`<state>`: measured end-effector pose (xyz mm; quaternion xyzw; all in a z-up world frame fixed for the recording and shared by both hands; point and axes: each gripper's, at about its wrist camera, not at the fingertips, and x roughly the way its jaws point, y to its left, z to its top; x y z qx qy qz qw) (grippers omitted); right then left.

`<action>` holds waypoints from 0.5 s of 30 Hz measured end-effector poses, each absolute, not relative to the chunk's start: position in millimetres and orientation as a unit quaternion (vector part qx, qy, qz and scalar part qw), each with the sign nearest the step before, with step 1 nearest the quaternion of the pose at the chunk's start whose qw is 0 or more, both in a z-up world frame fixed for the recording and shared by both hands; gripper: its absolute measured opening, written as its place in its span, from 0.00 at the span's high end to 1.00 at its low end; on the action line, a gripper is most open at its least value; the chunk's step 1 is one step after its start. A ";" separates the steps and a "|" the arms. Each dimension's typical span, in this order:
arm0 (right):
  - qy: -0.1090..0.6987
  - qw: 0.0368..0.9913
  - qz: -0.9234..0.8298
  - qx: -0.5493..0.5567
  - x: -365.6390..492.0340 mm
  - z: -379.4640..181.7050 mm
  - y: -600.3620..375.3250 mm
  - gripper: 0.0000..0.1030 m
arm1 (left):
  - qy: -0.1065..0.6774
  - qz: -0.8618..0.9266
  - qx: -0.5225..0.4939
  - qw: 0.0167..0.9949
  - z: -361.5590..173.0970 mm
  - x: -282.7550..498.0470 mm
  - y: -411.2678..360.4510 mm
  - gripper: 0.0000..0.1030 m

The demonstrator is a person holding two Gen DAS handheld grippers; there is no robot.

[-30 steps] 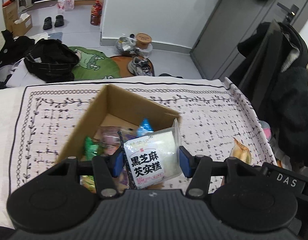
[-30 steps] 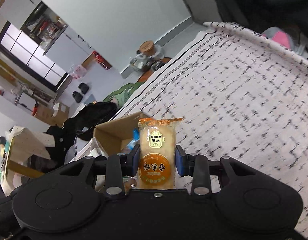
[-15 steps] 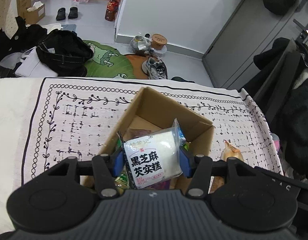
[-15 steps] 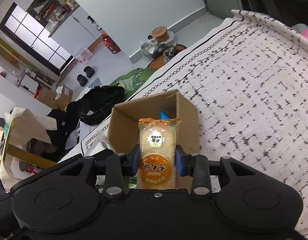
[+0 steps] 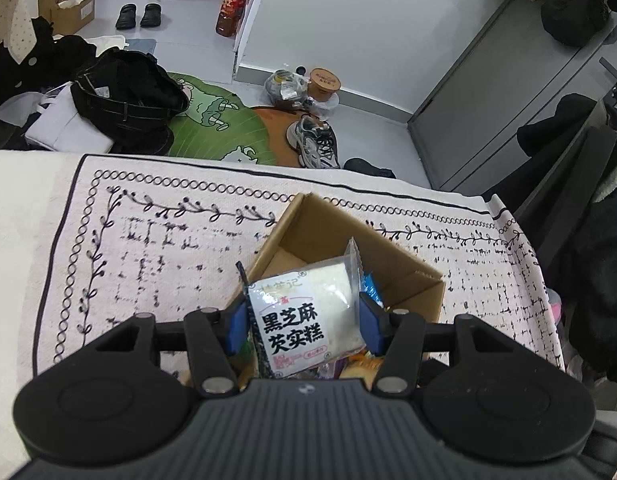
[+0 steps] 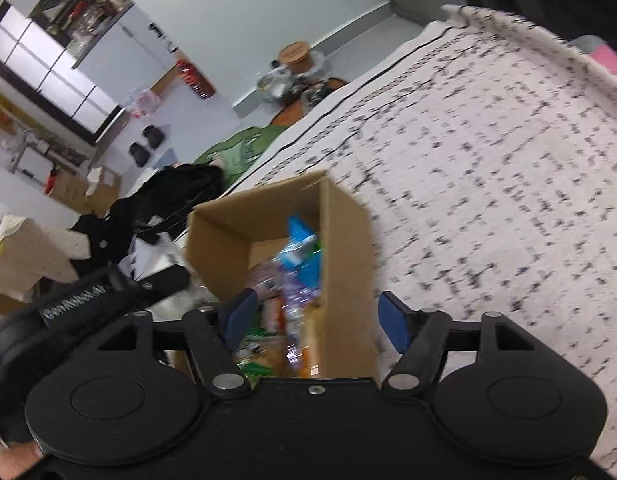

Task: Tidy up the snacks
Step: 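Carry both snacks over the box and open both tools to drop them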

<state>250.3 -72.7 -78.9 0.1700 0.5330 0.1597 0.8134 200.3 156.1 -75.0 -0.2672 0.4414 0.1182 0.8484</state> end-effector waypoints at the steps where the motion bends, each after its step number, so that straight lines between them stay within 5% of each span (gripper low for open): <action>1: 0.533 0.814 0.154 0.171 251.1 -79.4 -77.0 0.34 | 0.441 0.117 -0.268 0.849 -74.7 203.6 155.9 0.47; 15: 0.540 0.810 0.143 0.177 251.4 -87.1 -100.5 0.34 | 0.427 0.127 -0.260 0.857 -68.0 217.7 148.4 0.42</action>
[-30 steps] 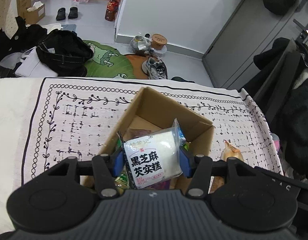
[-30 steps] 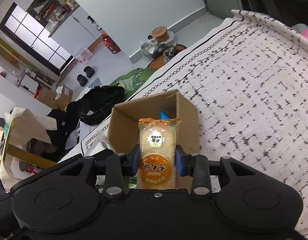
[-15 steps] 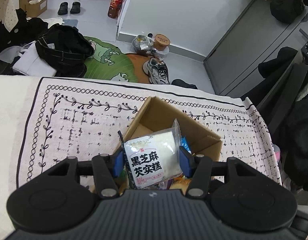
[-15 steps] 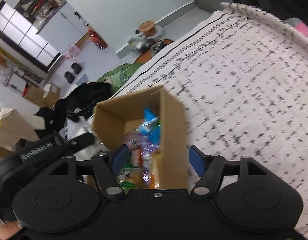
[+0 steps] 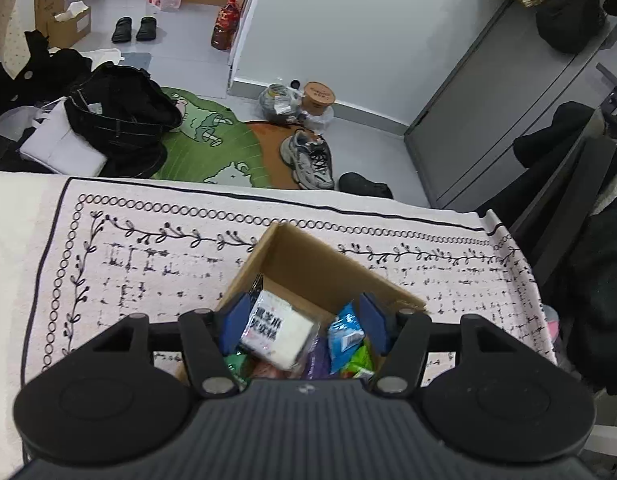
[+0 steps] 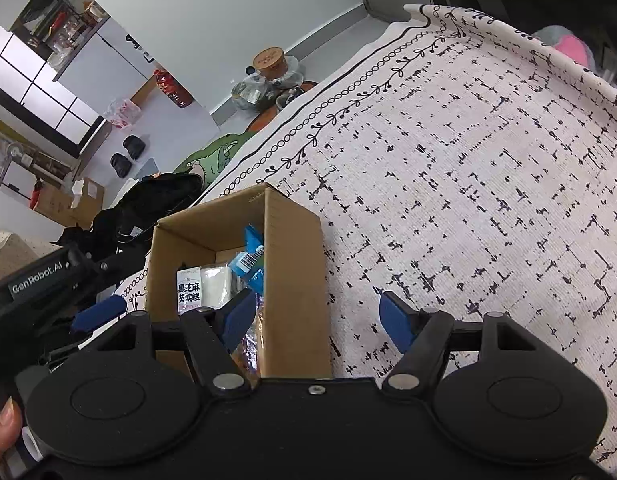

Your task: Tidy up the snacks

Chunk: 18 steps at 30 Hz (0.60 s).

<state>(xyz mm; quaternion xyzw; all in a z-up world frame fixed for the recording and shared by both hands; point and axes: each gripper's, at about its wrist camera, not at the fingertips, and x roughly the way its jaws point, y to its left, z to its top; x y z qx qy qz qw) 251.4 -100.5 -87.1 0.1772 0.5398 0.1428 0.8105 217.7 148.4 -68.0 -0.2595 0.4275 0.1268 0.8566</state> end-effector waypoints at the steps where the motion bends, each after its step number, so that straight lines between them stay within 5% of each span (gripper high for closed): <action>1: 0.540 0.810 0.143 0.178 250.0 -86.6 -102.1 0.34 | 0.429 0.129 -0.258 0.856 -68.5 216.7 148.5 0.42; 18: 0.513 0.826 0.131 0.191 228.7 -67.6 -142.7 0.22 | 0.454 0.116 -0.227 0.854 -60.6 189.5 120.0 0.32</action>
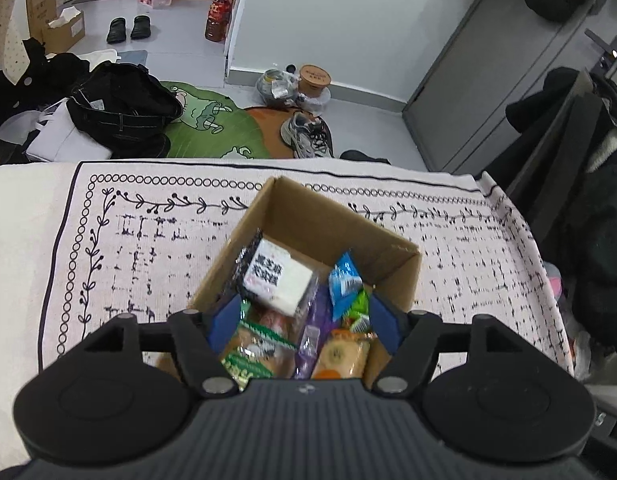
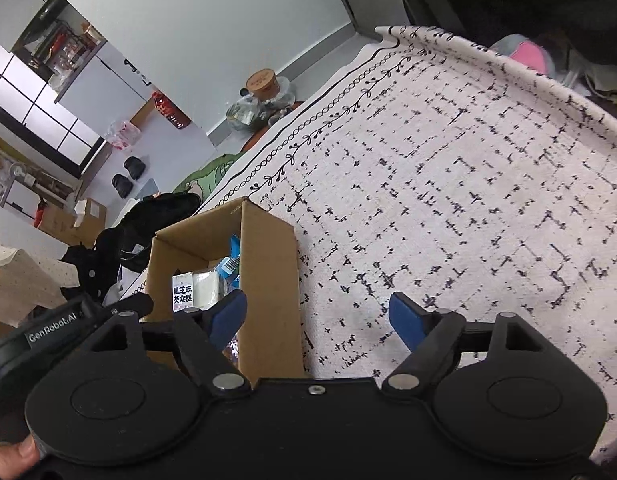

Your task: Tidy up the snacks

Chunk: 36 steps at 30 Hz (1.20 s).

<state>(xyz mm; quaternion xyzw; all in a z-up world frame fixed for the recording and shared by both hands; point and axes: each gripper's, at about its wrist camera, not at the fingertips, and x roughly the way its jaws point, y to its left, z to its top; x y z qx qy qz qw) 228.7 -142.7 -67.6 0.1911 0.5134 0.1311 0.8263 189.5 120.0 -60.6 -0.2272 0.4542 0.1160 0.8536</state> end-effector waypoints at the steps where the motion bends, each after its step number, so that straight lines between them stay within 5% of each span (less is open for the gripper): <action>1: 0.511 0.828 0.131 0.190 226.9 -65.6 -144.5 0.20 | 0.456 0.115 -0.225 0.853 -60.0 187.8 117.4 0.32; 13: 0.472 0.860 0.120 0.151 202.6 -39.8 -159.0 0.00 | 0.466 0.083 -0.196 0.859 -47.2 168.2 88.8 0.26; 27: 0.441 0.882 0.118 0.119 164.1 -16.3 -174.3 0.00 | 0.434 0.057 -0.171 0.883 -17.2 130.3 73.6 0.02; 36: 0.401 0.899 0.139 0.108 133.7 9.7 -186.0 0.00 | 0.411 0.033 -0.162 0.897 2.3 100.5 62.2 0.00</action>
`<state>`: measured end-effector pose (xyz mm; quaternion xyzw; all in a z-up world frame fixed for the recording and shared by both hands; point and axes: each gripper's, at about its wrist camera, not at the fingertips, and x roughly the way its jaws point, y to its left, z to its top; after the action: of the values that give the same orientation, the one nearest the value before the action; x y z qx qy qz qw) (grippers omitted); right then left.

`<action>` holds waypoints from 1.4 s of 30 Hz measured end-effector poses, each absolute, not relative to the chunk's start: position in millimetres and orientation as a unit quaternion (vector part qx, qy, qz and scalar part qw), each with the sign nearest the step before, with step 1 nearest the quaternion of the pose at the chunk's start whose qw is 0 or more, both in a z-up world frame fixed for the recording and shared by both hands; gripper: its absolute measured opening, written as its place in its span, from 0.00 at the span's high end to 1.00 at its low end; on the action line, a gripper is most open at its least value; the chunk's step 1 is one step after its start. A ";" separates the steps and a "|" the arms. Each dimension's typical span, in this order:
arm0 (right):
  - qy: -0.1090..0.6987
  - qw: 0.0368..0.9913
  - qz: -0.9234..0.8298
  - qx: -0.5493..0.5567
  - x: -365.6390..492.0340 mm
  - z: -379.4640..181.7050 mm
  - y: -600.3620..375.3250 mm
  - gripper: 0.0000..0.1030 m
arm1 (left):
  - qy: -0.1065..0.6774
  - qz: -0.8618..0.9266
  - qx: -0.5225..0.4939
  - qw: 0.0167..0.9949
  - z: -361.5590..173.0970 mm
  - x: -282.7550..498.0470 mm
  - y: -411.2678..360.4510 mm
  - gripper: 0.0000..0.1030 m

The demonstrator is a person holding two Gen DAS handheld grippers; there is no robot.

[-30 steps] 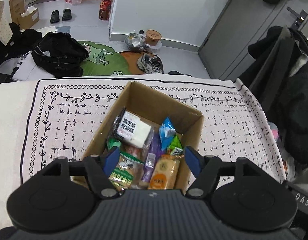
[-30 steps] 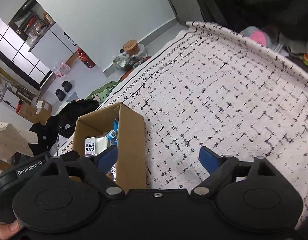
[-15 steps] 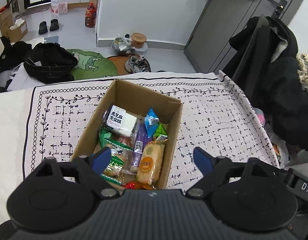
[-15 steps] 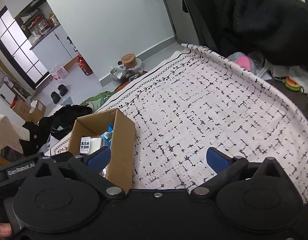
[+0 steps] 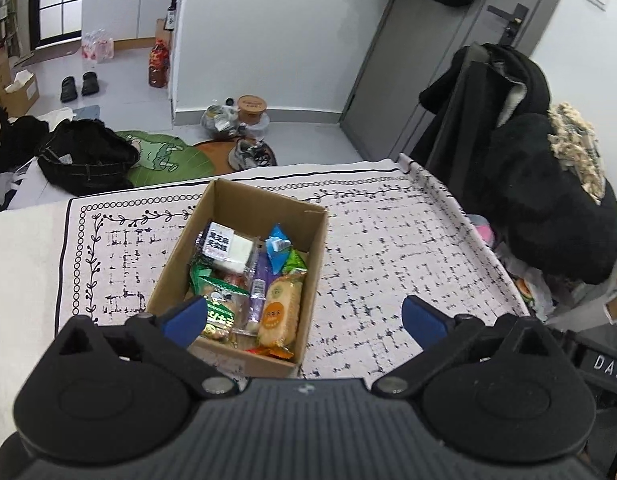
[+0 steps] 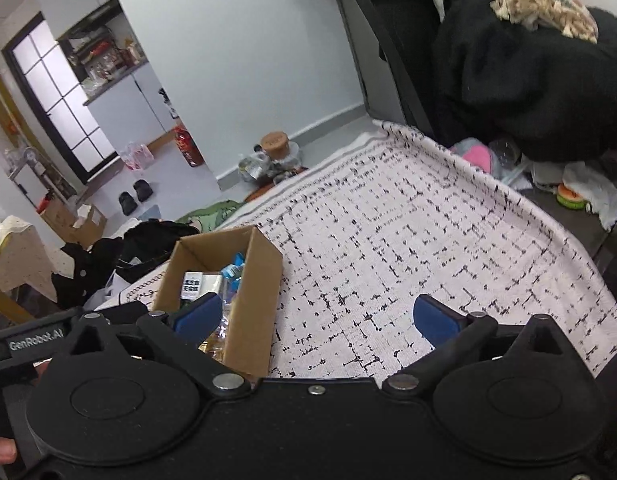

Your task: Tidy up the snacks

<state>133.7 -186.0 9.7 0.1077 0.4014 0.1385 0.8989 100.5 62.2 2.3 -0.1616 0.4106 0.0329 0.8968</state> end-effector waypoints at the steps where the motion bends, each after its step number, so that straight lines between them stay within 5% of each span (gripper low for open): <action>1: 0.397 0.902 0.138 0.103 130.3 12.3 -186.7 0.00 | 0.409 0.031 -0.159 0.898 3.8 97.3 60.5 0.00; 42: 0.355 0.920 0.164 0.035 54.8 29.6 -194.1 0.00 | 0.363 0.038 -0.076 0.928 43.4 -12.2 47.5 0.00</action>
<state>54.8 -194.1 29.6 0.0350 0.3550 0.1643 0.9197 -12.2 47.5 43.4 -0.0761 0.3626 0.0383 0.9280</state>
